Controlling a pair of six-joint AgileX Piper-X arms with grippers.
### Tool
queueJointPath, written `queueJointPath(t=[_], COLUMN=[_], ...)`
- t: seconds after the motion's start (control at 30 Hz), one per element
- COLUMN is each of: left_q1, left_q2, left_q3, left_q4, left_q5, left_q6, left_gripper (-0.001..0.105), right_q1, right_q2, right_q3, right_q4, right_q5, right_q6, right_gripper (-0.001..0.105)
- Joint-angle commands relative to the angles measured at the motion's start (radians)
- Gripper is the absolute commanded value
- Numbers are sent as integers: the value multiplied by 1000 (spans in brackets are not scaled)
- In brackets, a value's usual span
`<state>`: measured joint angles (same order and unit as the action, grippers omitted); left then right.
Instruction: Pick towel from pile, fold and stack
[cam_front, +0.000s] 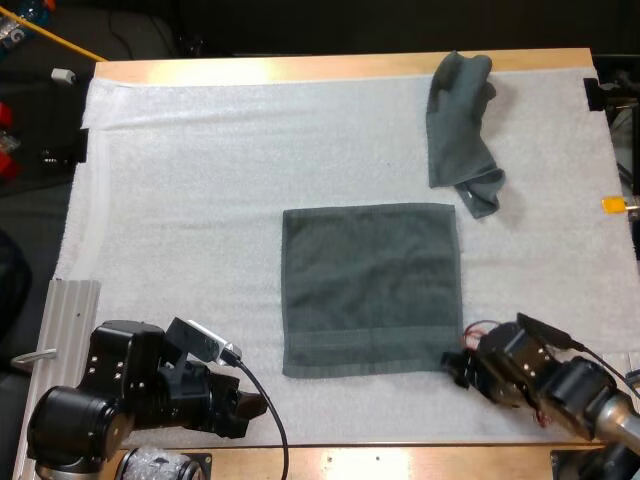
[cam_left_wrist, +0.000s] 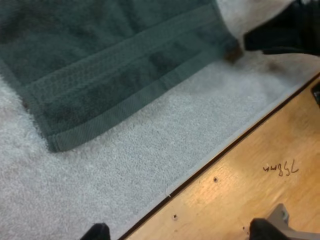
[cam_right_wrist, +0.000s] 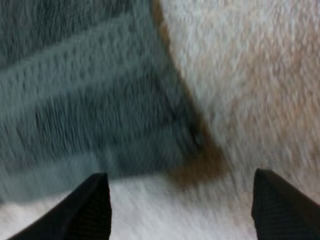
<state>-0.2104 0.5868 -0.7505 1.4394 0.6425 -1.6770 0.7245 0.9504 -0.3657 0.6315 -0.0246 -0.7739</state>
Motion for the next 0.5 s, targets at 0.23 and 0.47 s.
queueJointPath(t=[0.23, 0.47], left_q1=[-4, -4], left_q2=[-5, -5], left_q3=[-1, -1], left_q4=[8, 8], left_q5=[22, 22], left_q6=[-8, -8], left_gripper=[55, 55], right_q1=[-101, -103], right_q2=[152, 233], right_q3=[-1, -1], right_q4=[-119, -134], right_q5=[-131, -159], right_q6=[39, 41], right_gripper=[48, 46])
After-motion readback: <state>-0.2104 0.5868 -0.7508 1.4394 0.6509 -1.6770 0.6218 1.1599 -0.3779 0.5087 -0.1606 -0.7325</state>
